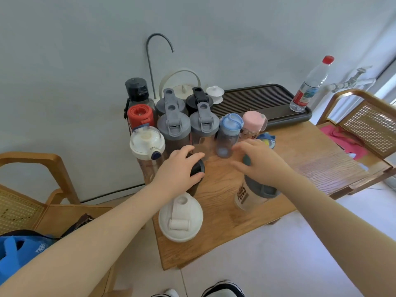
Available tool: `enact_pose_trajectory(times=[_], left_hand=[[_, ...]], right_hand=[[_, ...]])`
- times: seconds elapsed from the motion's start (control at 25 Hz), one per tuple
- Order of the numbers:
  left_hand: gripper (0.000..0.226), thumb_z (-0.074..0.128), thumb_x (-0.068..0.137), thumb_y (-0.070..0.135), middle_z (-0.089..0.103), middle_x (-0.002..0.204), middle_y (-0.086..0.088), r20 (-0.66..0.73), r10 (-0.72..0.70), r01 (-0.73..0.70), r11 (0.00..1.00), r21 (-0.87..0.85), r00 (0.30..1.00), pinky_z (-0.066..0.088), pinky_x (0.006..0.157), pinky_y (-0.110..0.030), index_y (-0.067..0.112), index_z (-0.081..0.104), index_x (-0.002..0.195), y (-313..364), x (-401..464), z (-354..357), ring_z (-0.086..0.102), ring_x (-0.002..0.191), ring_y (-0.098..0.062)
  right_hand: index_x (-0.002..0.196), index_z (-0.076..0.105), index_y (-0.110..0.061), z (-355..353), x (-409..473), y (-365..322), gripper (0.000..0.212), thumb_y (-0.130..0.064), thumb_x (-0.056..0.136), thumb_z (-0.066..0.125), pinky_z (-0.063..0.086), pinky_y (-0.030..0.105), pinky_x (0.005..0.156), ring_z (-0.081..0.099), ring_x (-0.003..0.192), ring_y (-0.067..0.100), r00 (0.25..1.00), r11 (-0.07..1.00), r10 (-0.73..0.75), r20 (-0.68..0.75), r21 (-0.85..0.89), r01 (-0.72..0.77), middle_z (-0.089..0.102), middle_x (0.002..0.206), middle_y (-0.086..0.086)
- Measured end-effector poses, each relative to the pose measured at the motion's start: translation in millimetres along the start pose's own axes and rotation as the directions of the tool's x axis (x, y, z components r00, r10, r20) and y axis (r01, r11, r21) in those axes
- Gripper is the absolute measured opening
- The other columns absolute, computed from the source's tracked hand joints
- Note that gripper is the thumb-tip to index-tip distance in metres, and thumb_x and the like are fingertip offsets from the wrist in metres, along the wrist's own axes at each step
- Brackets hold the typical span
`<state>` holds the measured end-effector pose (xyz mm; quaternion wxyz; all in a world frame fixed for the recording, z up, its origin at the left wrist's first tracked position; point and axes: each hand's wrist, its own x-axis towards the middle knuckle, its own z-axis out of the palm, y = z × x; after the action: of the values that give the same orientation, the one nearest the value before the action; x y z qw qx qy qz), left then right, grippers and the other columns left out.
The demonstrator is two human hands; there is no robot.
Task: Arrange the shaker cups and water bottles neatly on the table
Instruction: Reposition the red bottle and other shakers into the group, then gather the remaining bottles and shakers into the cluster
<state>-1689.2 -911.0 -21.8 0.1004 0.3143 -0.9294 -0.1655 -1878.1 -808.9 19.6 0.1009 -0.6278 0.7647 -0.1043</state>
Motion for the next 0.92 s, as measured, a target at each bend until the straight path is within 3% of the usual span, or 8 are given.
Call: enact_pose_trajectory(times=[0.16,0.28,0.4,0.52,0.72,0.92], left_hand=[[0.065,0.06,0.083,0.041,0.031,0.144,-0.009,0.045,-0.184,0.177,0.976,0.126,0.982,0.041,0.095,-0.039,0.014,0.033,0.136,18.3,10.6,8.5,0.03,0.129,-0.028],[0.066,0.058,0.086,0.033,0.017,0.151,-0.017,0.055,-0.3,0.286,0.941,0.183,0.952,0.033,0.105,-0.039,0.008,0.026,0.138,24.6,16.0,15.0,0.02,0.136,-0.032],[0.056,0.055,0.09,0.019,0.015,0.153,-0.015,0.053,-0.254,0.242,0.956,0.167,0.966,0.029,0.108,-0.039,0.008,0.029,0.138,22.1,21.0,19.3,0.016,0.139,-0.03],[0.044,0.051,0.088,0.004,0.017,0.154,-0.011,0.043,-0.203,0.191,0.961,0.201,0.978,0.032,0.107,-0.039,0.01,0.041,0.131,11.3,19.7,20.5,0.014,0.14,-0.028],[0.045,0.054,0.088,0.011,0.018,0.153,-0.009,0.039,-0.191,0.173,0.945,0.278,0.981,0.039,0.103,-0.039,0.015,0.042,0.131,8.7,12.0,15.3,0.015,0.14,-0.026],[0.055,0.06,0.085,0.019,0.014,0.153,-0.015,0.063,-0.257,0.22,0.912,0.347,0.964,0.042,0.101,-0.042,0.014,0.033,0.133,14.6,9.2,13.5,0.011,0.14,-0.029]], right_hand=[[0.138,0.032,-0.022,-7.1,-33.3,45.8,0.084,-0.06,0.07,0.063,0.03,0.039,0.108,0.029,0.135,0.023,0.989,0.996,0.041,0.145,-0.082,-0.03,0.028,0.149,0.001],[0.145,0.009,-0.026,-4.0,-40.4,56.9,0.108,-0.062,0.063,0.068,0.038,0.041,0.106,0.025,0.139,0.022,0.975,0.994,0.062,0.213,-0.101,-0.041,0.006,0.156,-0.005],[0.143,0.016,-0.024,-0.8,-34.6,57.3,0.101,-0.057,0.064,0.07,0.048,0.041,0.093,0.038,0.128,0.026,0.986,0.989,-0.032,0.165,-0.136,0.055,0.018,0.15,0.001],[0.136,0.028,-0.023,3.3,-22.9,52.6,0.089,-0.053,0.064,0.069,0.05,0.043,0.089,0.042,0.122,0.028,0.98,0.982,-0.134,0.149,-0.114,0.151,0.027,0.141,0.004],[0.131,0.034,-0.021,8.6,16.7,32.9,0.08,-0.052,0.067,0.069,0.048,0.045,0.088,0.042,0.119,0.032,0.965,0.973,-0.223,0.138,-0.037,0.229,0.026,0.139,0.005],[0.143,0.021,-0.017,21.6,52.4,15.1,0.092,-0.053,0.072,0.068,0.034,0.044,0.107,0.029,0.136,0.031,0.962,0.963,-0.27,0.044,0.034,0.269,0.015,0.154,0.007]])
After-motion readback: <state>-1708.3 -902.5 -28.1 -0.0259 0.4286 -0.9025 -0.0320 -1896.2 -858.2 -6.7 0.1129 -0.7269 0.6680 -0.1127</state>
